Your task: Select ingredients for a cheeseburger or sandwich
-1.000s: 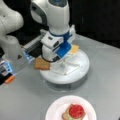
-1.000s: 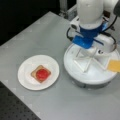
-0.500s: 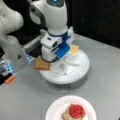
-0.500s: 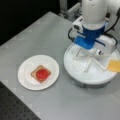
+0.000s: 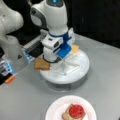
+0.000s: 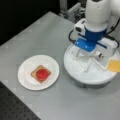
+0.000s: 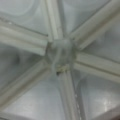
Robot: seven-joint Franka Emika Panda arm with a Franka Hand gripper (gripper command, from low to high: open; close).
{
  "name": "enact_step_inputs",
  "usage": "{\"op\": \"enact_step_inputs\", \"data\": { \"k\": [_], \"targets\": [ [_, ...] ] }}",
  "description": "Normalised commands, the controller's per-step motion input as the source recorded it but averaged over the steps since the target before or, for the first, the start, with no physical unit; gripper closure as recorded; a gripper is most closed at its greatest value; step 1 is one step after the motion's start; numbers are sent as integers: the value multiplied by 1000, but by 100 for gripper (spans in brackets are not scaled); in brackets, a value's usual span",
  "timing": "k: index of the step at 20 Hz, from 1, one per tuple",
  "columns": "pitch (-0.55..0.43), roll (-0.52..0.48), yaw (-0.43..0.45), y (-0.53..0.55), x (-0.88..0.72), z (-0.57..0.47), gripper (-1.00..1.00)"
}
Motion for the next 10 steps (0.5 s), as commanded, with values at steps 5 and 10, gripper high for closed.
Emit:
{"op": "enact_step_inputs", "data": {
  "k": [5, 10],
  "targets": [
    [-104, -122, 257, 31, 25, -115, -100],
    [-78, -113, 249, -6, 0, -98, -100]
  ]
}}
